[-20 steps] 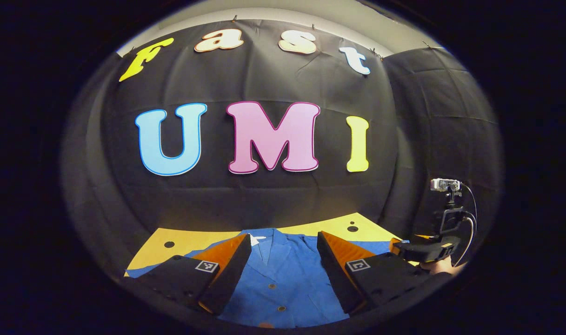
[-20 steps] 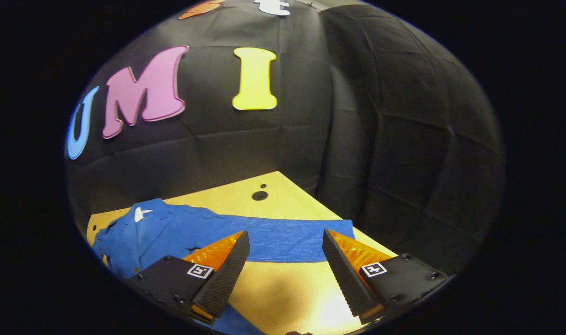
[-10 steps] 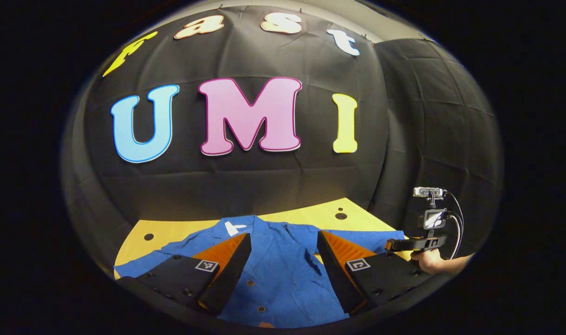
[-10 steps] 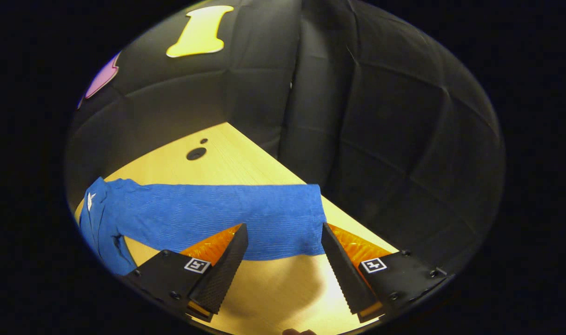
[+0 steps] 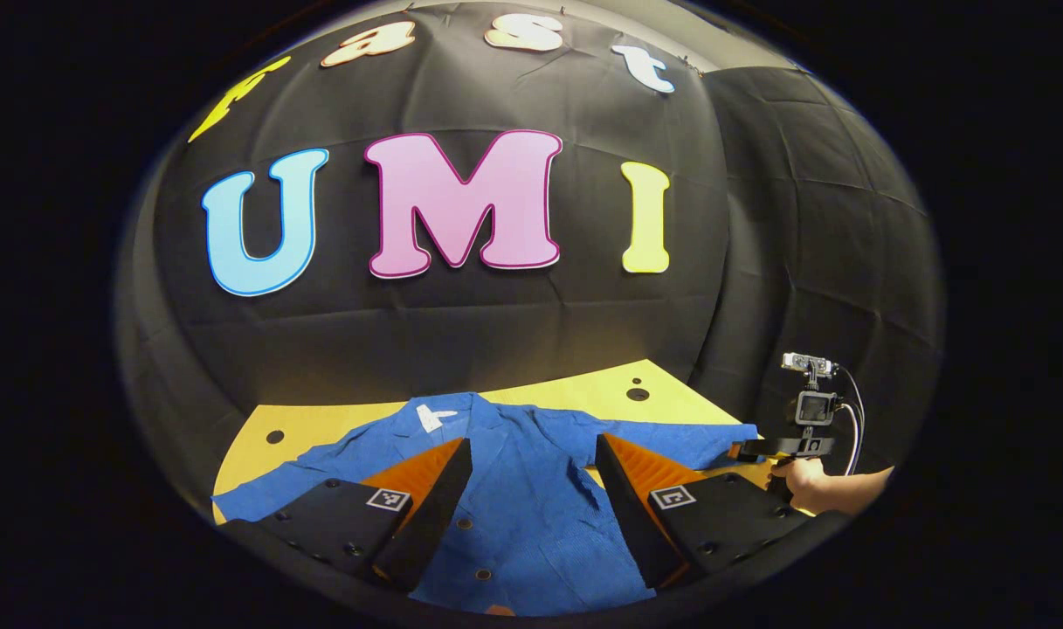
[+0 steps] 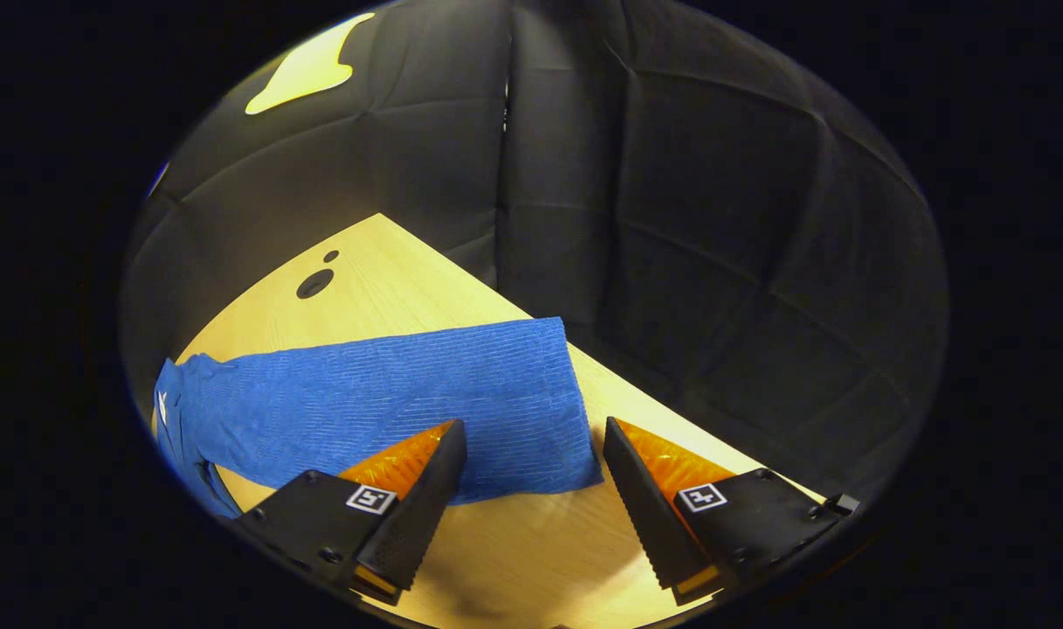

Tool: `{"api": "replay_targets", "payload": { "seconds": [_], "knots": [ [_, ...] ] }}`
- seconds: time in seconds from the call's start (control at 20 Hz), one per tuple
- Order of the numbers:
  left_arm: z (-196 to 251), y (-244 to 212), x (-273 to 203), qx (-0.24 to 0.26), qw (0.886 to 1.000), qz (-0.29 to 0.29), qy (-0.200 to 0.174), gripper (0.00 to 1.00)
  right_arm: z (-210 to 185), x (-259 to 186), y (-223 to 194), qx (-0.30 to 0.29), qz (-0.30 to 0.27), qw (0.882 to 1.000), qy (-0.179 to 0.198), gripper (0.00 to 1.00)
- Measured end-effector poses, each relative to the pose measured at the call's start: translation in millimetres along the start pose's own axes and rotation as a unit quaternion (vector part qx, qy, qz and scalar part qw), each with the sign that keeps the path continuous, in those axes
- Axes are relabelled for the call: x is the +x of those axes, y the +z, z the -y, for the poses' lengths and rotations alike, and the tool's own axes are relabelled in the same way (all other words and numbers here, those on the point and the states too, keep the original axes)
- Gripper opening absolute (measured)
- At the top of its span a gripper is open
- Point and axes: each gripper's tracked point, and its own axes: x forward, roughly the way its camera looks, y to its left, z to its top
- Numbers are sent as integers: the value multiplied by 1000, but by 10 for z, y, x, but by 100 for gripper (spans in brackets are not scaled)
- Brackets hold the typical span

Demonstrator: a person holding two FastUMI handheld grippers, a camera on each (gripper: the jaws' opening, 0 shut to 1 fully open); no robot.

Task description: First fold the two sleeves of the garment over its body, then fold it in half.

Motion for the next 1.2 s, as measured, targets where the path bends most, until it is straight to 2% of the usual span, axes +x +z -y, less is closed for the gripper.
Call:
{"api": "replay_targets", "payload": {
  "seconds": [0.05, 0.25, 0.35, 0.45, 0.6, 0.75, 0.95, 1.2],
  "knots": [
    [24, -14, -21, -1, 1000, 0, 1, 82, -13, 23, 10, 1, -4, 1000, 0, 100],
    [81, -20, -97, -9, 1000, -2, 7, 82, -115, -9, 44, 34, -21, 999, 11, 42],
    [79, -10, -161, -12, 1000, 0, 9, 82, -116, 53, 71, 30, -38, 999, 13, 13],
    [63, -35, -221, -19, 1000, 0, 7, 82, -176, 37, 24, 25, -52, 998, 33, 5],
    [-26, -100, -322, -57, 998, -5, 8, 82, -317, -67, 39, 38, -61, 995, 68, 1],
    [-178, -108, -444, -82, 996, -2, 20, 82, -366, -247, 236, 27, -23, 998, 60, 1],
    [-435, -117, -676, -104, 994, 11, 38, 82, -636, -614, 358, 11, -10, 997, 81, 1],
    [-820, -214, -1070, -116, 990, 18, 77, 82, -1337, -1054, 422, -22, 0, 990, 137, 1]
  ]
}}
